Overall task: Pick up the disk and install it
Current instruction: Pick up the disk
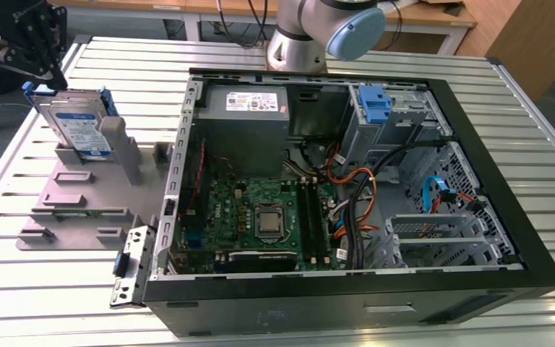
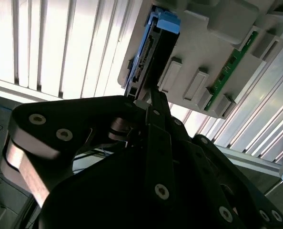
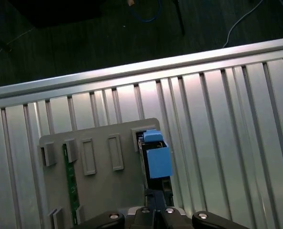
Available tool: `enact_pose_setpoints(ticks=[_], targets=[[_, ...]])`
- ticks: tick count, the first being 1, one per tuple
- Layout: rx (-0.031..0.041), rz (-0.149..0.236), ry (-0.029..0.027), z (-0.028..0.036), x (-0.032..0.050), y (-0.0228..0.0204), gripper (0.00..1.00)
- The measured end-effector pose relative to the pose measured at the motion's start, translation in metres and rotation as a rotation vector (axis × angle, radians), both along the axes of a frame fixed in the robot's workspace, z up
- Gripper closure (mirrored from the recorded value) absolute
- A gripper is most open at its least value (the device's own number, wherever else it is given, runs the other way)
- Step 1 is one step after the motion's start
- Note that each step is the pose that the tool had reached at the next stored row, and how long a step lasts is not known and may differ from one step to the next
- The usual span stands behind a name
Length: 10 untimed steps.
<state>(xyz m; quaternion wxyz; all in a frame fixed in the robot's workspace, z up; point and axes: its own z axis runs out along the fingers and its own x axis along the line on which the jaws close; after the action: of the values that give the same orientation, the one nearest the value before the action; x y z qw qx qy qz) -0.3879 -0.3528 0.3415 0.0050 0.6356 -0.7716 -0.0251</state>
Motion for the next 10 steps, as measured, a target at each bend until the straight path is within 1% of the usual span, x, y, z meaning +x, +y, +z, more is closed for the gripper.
enact_pose_setpoints(ticks=[2, 3, 4, 5, 6, 8, 9, 10], targets=[[0.0001, 0.000, -0.0001, 0.0000, 0.0000, -0.0001, 0.89], [0.0023, 0.000, 0.0001, 0.0000, 0.0000, -0.0002, 0.89], [0.0072, 0.000, -0.0001, 0.0000, 0.0000, -0.0002, 0.89], [0.0138, 0.000, -0.0001, -0.0001, 0.0000, -0.0001, 0.89], [0.0223, 0.000, 0.0000, 0.0000, 0.0000, -0.0001, 0.89], [0.0448, 0.000, 0.0000, 0.0000, 0.0000, -0.0002, 0.89], [0.0507, 0.000, 0.0000, 0.0000, 0.0000, -0.0002, 0.89], [0.0512, 0.000, -0.0001, 0.0000, 0.0000, -0.0002, 0.89]])
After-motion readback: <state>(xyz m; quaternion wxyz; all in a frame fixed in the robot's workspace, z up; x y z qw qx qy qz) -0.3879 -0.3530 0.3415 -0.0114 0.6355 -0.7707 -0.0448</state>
